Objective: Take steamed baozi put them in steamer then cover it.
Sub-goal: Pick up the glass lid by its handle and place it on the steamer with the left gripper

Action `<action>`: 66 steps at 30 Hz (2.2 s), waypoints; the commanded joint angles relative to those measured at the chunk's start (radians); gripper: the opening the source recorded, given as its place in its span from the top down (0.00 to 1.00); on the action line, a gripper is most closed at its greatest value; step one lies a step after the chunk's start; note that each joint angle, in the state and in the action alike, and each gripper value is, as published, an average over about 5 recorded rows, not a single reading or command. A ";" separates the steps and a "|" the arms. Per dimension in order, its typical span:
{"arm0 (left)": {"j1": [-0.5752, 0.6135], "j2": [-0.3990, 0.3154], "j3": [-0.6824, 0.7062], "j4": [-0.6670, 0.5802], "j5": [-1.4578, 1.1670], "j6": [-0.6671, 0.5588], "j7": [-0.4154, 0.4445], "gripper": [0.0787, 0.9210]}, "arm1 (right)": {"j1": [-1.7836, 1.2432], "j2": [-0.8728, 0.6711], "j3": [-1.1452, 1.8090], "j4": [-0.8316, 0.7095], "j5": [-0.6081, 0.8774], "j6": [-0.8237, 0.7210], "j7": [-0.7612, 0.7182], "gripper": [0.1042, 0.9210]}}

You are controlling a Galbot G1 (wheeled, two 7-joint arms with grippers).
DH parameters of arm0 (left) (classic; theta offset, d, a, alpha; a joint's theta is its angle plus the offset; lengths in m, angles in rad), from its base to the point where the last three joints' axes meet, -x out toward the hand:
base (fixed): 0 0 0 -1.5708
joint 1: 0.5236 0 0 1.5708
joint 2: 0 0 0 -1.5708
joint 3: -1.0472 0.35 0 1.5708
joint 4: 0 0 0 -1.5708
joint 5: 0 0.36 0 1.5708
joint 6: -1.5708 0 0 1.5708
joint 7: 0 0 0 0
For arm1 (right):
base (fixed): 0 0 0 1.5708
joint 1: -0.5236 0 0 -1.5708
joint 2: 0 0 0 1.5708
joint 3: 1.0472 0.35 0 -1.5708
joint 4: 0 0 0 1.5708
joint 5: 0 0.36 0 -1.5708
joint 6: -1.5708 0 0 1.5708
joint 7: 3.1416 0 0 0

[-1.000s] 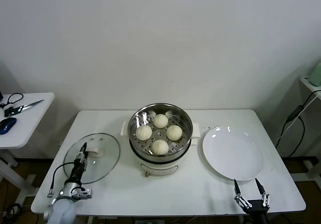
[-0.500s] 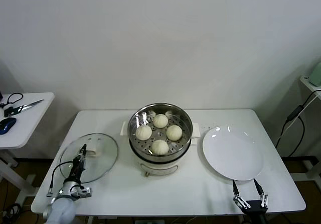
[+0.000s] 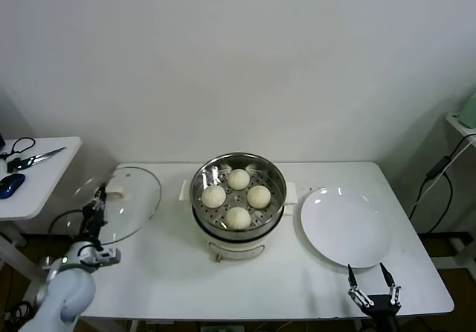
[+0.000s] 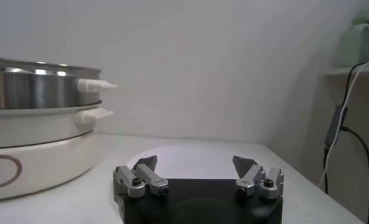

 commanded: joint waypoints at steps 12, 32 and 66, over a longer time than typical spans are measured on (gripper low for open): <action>-0.091 0.075 0.236 -0.411 0.009 0.410 0.253 0.93 | 0.029 0.002 -0.020 -0.008 -0.046 -0.018 0.026 0.12; -0.328 -0.422 0.640 -0.304 0.528 0.539 0.518 0.93 | 0.041 -0.004 -0.020 -0.029 -0.025 0.022 0.038 0.12; -0.283 -0.561 0.643 -0.043 0.680 0.475 0.409 0.93 | 0.029 0.009 -0.022 -0.030 -0.013 0.053 0.050 0.12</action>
